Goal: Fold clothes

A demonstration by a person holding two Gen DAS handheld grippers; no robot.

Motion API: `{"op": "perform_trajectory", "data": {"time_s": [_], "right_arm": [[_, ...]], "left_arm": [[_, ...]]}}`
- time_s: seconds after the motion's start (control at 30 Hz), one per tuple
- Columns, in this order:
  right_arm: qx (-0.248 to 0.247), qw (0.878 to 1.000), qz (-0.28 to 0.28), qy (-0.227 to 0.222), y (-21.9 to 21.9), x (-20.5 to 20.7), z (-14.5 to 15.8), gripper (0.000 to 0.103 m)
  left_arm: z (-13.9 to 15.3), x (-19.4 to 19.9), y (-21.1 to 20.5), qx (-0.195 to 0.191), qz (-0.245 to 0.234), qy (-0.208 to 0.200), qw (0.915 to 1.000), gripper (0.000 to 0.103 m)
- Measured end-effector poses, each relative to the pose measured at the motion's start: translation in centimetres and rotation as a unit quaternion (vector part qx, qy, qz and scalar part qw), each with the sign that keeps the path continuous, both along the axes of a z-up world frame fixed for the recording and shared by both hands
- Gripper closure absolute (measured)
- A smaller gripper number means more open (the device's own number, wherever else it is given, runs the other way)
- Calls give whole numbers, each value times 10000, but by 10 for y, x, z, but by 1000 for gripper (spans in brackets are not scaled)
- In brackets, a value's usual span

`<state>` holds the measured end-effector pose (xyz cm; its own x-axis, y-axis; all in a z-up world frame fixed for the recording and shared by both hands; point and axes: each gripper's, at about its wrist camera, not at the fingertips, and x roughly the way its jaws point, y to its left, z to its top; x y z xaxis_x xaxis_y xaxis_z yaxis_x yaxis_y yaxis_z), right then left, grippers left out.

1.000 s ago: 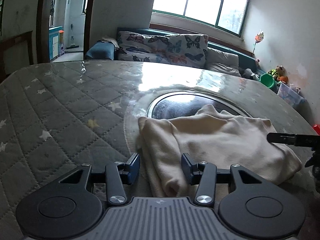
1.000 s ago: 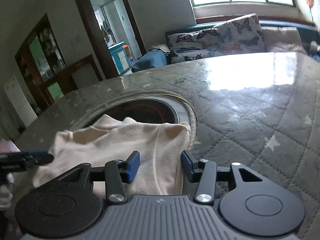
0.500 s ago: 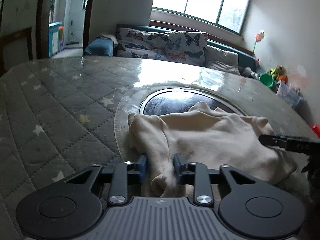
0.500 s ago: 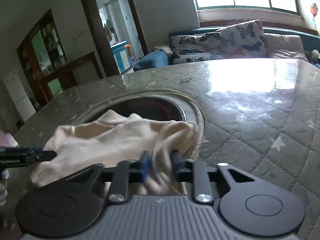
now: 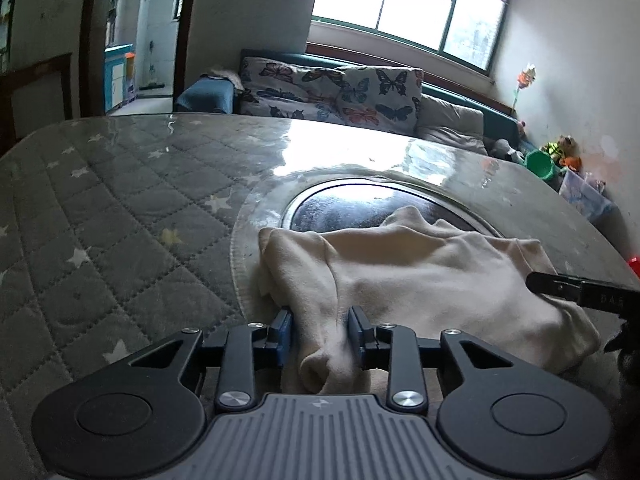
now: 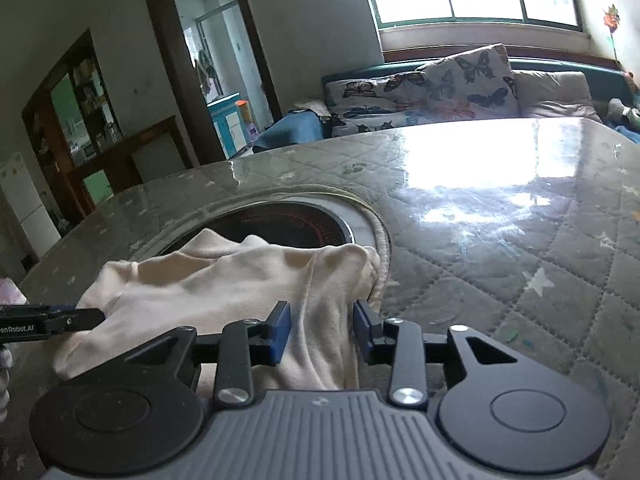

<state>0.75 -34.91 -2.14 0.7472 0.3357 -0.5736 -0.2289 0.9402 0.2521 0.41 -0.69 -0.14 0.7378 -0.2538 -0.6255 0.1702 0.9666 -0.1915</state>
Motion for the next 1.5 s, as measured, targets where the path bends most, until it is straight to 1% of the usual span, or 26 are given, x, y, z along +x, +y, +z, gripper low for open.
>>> {"op": "perform_trajectory", "data": {"time_s": [0.07,0.13,0.3,0.4,0.53,0.63,0.87,0.97,1.07,1.2,1.27,1.4,1.47,1.5], "right_arm": [[-23,10000,68,26,4,-1,0,88],[-45,9999,49,-82,4,-6,3,91],[31,9994,-51,-334,-4,-25,17,92],[-45,9986,-151,-501,-11,-41,28,92],[-161,9968,-409,-664,-28,-66,43,92],[-330,9943,-671,-763,-45,-88,53,92],[-882,9836,-1345,-818,-83,-144,62,92],[-1045,9777,-1642,-784,-97,-161,61,92],[-1137,9696,-2052,-697,-115,-176,57,92],[-1244,9572,-2549,-572,-131,-191,47,92],[-1302,9529,-2701,-457,-136,-196,39,92],[-1402,9491,-2814,-193,-143,-202,21,89],[-1432,9474,-2857,-180,-145,-202,20,85],[-1445,9463,-2885,-203,-145,-202,21,85]], "left_arm": [[1,1,0,-29,-19,20,10000,83],[3,1,0,-58,-24,25,10000,84],[21,-6,-5,-117,-216,-189,9995,85],[32,-9,-17,-207,-431,-298,9984,85],[41,-12,-43,-319,-805,-349,9956,85],[44,-15,-70,-329,-1141,-370,9922,85],[45,-16,-139,-414,-1907,-304,9803,85],[46,-15,-169,-464,-2249,-276,9729,85],[45,-15,-197,-446,-2604,-247,9641,85],[35,-16,-227,-420,-2920,-111,9554,85],[28,-16,-236,-366,-3008,-39,9530,84],[22,-21,-241,-150,-3078,-49,9513,79],[25,-23,-236,-82,-3092,-119,9509,78],[27,-25,-232,-52,-3092,-177,9508,75]]}}
